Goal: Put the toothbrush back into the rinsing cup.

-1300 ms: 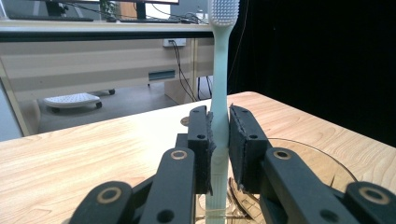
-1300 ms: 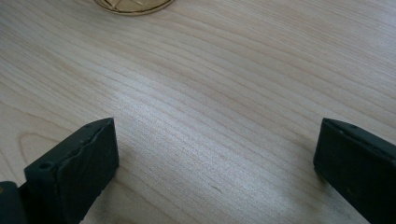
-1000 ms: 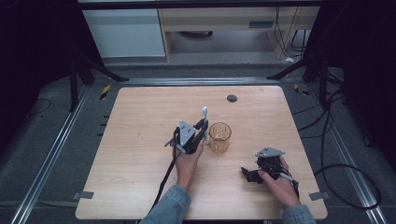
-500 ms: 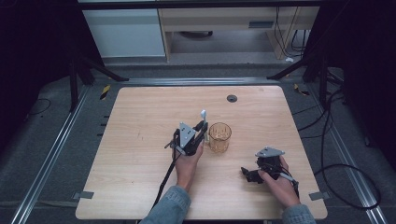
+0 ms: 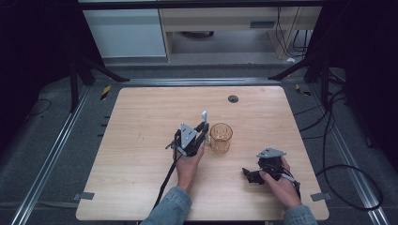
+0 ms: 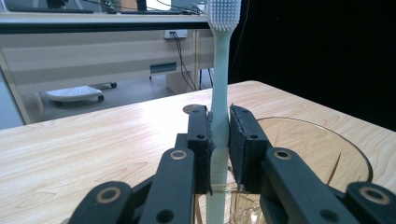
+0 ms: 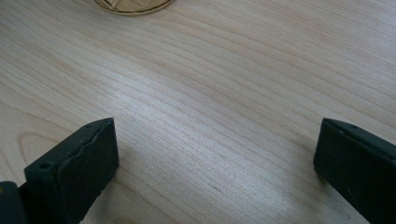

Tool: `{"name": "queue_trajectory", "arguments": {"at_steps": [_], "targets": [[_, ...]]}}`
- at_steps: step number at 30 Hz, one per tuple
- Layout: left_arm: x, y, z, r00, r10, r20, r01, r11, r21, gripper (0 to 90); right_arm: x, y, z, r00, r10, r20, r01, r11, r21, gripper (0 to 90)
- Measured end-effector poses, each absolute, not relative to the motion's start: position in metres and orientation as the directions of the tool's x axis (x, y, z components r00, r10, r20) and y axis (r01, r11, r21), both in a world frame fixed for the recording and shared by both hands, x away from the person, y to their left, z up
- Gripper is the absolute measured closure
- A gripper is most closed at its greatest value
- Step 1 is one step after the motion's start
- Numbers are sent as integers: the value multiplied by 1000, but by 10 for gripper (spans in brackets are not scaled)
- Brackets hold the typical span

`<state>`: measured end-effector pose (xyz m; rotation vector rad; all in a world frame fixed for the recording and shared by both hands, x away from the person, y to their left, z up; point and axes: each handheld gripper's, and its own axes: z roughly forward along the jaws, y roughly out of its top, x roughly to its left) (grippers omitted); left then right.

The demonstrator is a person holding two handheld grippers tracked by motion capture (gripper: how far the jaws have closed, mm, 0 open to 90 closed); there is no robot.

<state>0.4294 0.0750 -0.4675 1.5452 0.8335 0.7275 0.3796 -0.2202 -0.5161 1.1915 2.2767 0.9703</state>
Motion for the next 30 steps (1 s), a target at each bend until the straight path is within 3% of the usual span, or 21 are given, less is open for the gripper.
{"name": "queue_trajectory", "arguments": {"at_steps": [30], "targets": [[430,72,-475,543,840,3,125,-84,989,780,380,-220,-516,-562,827,-25,555,399,730,4]]}}
